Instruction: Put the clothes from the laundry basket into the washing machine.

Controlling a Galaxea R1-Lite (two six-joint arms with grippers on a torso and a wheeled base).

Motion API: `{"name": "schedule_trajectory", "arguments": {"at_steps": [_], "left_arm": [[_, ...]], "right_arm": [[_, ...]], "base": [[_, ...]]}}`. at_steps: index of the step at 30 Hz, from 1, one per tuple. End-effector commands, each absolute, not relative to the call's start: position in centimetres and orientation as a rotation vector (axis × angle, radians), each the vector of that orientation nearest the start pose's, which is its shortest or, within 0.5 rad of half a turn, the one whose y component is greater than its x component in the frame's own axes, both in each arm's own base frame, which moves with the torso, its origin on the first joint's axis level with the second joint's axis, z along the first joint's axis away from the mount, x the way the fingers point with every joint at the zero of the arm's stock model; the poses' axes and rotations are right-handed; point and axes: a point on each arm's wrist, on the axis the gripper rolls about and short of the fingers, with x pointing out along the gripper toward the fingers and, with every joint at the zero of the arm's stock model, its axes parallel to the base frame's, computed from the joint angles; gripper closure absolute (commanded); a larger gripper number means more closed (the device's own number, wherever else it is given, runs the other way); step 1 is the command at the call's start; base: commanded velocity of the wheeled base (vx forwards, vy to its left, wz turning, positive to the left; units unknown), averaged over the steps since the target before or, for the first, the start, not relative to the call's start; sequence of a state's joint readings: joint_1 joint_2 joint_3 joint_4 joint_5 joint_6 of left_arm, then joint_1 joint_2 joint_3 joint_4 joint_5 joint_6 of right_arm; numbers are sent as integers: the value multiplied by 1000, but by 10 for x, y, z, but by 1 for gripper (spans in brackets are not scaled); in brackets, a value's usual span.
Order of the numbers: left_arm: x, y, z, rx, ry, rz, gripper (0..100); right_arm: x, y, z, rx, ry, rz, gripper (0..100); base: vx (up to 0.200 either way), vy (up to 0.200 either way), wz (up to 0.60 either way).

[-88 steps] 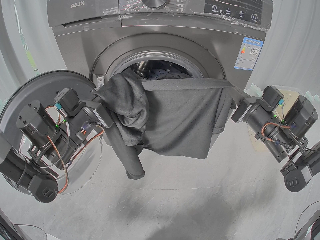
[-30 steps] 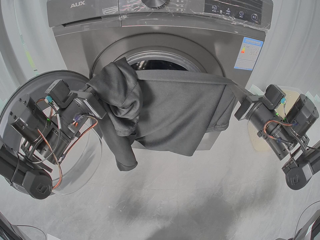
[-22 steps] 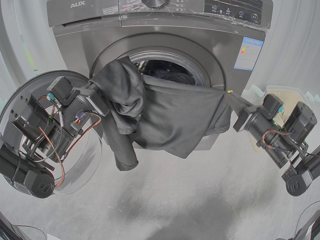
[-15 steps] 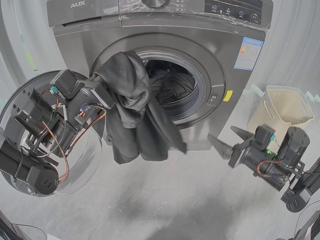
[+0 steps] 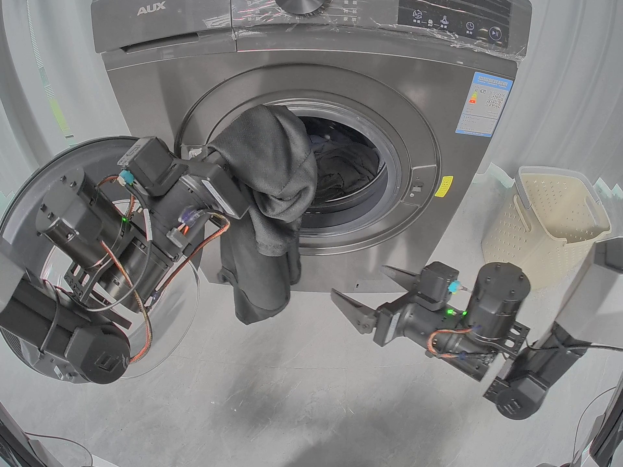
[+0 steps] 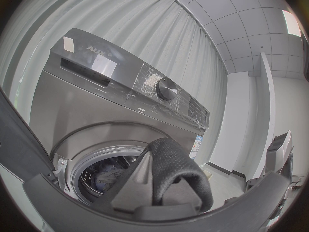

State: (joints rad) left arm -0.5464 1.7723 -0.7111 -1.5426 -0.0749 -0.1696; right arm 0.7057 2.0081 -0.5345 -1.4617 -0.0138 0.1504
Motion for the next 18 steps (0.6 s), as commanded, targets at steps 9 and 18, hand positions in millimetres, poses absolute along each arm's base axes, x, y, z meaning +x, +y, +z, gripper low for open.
{"name": "schedule_trajectory", "arguments": {"at_steps": [9, 18], "left_arm": [[259, -163, 223, -277, -415, -658, 100], [255, -168, 222, -282, -412, -674, 100]], "right_arm": [[291, 272, 69, 147, 1, 782, 0], [315, 291, 57, 145, -45, 774, 0]], "base": [[0, 0, 0], [0, 0, 0]]}}
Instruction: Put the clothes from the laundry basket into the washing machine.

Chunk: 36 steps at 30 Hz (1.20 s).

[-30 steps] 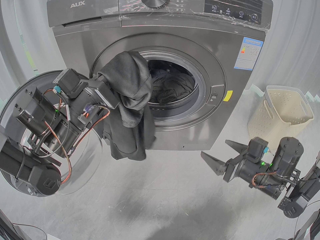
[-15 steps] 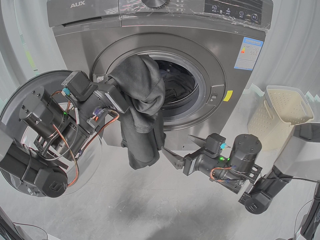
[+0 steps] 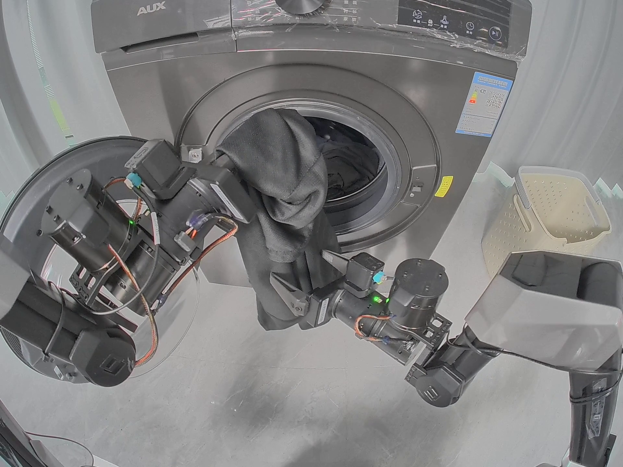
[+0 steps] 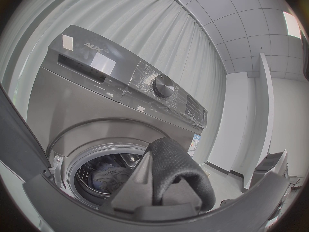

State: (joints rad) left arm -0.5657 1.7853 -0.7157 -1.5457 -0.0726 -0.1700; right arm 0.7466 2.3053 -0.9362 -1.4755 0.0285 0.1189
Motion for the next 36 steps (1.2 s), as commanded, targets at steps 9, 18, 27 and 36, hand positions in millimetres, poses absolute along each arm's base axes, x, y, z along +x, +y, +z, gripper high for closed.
{"name": "schedule_trajectory", "arguments": {"at_steps": [9, 18, 27, 36], "left_arm": [[255, -168, 222, -284, -410, -676, 100], [254, -168, 223, -285, -415, -676, 100], [254, -164, 227, -291, -424, -669, 100], [255, -162, 224, -292, -414, -664, 100]], "right_arm": [[320, 300, 57, 157, -72, 780, 0], [323, 310, 60, 172, -104, 791, 0], [335, 306, 58, 197, -113, 733, 100], [341, 276, 94, 238, -172, 655, 100]], "base": [[0, 0, 0], [0, 0, 0], [0, 0, 0], [0, 0, 0]]}}
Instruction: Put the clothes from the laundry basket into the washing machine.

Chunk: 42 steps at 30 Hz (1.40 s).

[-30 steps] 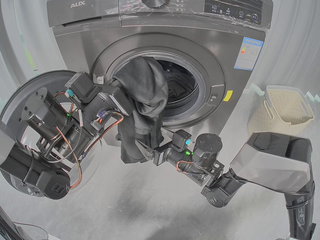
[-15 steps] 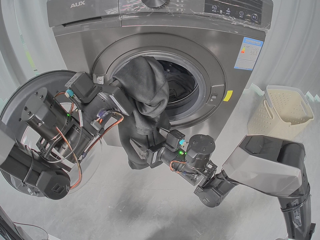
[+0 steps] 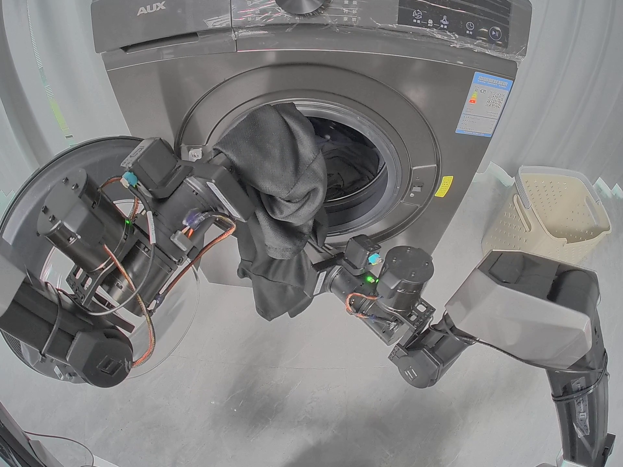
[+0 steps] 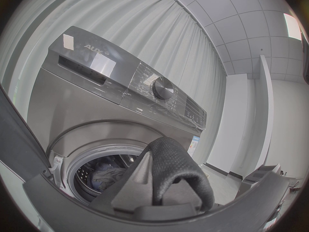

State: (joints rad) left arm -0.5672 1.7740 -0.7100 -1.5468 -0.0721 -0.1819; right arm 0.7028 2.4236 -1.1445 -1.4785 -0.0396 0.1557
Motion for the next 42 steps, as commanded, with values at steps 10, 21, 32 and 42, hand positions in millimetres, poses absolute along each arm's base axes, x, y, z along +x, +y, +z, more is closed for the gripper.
{"name": "schedule_trajectory", "arguments": {"at_steps": [10, 21, 32, 42], "left_arm": [[267, -136, 201, -276, -318, -586, 100], [266, -133, 139, -212, -76, -634, 100], [266, -131, 132, -211, -47, -628, 0], [252, -120, 119, -134, 12, -682, 0]], "right_arm": [[329, 242, 135, 266, -210, 581, 100], [312, 236, 160, 291, -250, 596, 100], [316, 233, 161, 290, -253, 582, 100], [325, 227, 159, 284, -245, 551, 100]], "base": [[0, 0, 0], [0, 0, 0], [0, 0, 0], [0, 0, 0]]}}
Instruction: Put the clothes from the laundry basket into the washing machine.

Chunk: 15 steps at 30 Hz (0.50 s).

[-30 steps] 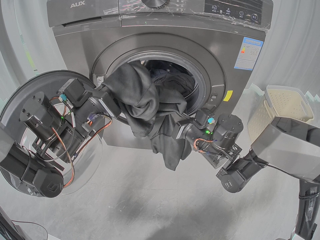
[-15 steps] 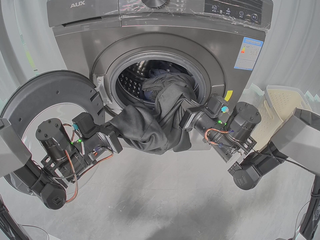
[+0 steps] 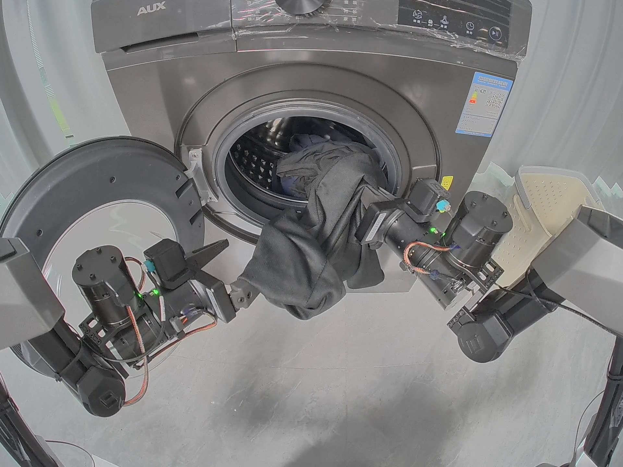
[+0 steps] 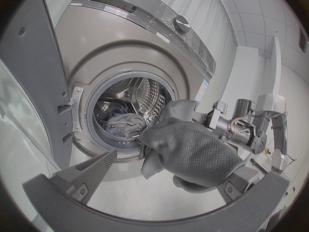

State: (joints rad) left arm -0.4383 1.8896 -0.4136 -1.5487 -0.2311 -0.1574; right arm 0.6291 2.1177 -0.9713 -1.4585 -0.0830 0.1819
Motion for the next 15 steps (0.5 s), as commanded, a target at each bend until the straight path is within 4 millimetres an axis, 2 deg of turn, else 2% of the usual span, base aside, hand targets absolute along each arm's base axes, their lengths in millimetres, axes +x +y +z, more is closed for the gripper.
{"name": "schedule_trajectory", "arguments": {"at_steps": [1, 4, 7, 15], "left_arm": [[252, -120, 118, -129, 15, -684, 0], [240, -115, 103, -63, 79, -732, 0], [235, -113, 96, -18, 98, -756, 0], [228, -111, 86, 1, 150, -774, 0]], "right_arm": [[326, 226, 159, 284, -247, 548, 100], [336, 216, 161, 289, -257, 513, 100], [340, 210, 160, 290, -257, 496, 100], [336, 212, 164, 295, -262, 508, 100]], "base": [[0, 0, 0], [0, 0, 0], [0, 0, 0], [0, 0, 0]]}}
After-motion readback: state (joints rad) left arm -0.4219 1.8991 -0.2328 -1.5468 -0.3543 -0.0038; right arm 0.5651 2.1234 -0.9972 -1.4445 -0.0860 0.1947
